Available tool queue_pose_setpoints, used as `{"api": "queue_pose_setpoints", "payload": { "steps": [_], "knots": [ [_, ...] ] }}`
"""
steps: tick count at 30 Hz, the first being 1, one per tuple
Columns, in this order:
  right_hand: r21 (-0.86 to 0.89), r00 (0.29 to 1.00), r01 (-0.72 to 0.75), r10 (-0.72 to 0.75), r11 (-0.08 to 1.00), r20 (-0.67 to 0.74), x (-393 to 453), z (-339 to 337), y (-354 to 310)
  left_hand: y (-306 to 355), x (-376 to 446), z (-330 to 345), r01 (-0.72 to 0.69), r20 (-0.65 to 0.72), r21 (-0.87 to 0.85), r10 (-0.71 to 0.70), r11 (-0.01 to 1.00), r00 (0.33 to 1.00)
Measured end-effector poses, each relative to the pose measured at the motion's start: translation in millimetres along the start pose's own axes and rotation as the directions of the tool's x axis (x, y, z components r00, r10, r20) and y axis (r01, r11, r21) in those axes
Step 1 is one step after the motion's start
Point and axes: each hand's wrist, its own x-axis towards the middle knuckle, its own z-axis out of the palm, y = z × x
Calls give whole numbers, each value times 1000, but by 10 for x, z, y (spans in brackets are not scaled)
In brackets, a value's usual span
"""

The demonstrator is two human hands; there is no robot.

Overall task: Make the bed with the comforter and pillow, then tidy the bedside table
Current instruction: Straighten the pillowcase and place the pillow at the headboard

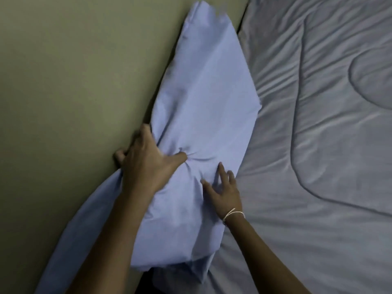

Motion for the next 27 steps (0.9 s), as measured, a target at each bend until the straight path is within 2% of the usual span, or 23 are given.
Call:
{"api": "queue_pose_setpoints", "payload": {
  "steps": [4, 9, 12, 16, 20, 23, 25, 27],
  "knots": [
    [148, 999, 22, -18, 989, -26, -101, 80, 132, 63, 34, 41, -51, -6, 13, 51, 999, 999],
    [211, 1000, 17, -15, 977, -8, -3, 150, 16, 76, 127, 27, -8, -81, 62, 13, 998, 997],
    [154, 999, -13, 7, 988, 37, 101, 96, -53, 80, 140, 35, 3, -73, 83, 3, 997, 997],
    [79, 997, 7, -13, 997, 72, 47, -5, 39, -28, 53, 13, 18, 74, 34, -21, 999, 997],
    [6, 985, 43, -44, 999, 165, -384, 197, 319, -334, -243, -128, -179, 45, -82, 183, 980, 982],
    [-69, 983, 62, -49, 996, 176, -779, 330, 632, -564, -580, -227, -208, 35, -30, 209, 978, 977],
    [-166, 985, 5, 24, 986, 173, -961, 382, 792, -681, -769, -260, -202, 21, 8, 202, 979, 979],
    [-293, 979, -107, 153, 950, 138, -1108, 430, 846, -802, -944, -276, -254, 0, 46, 254, 966, 967]
  ]
}}
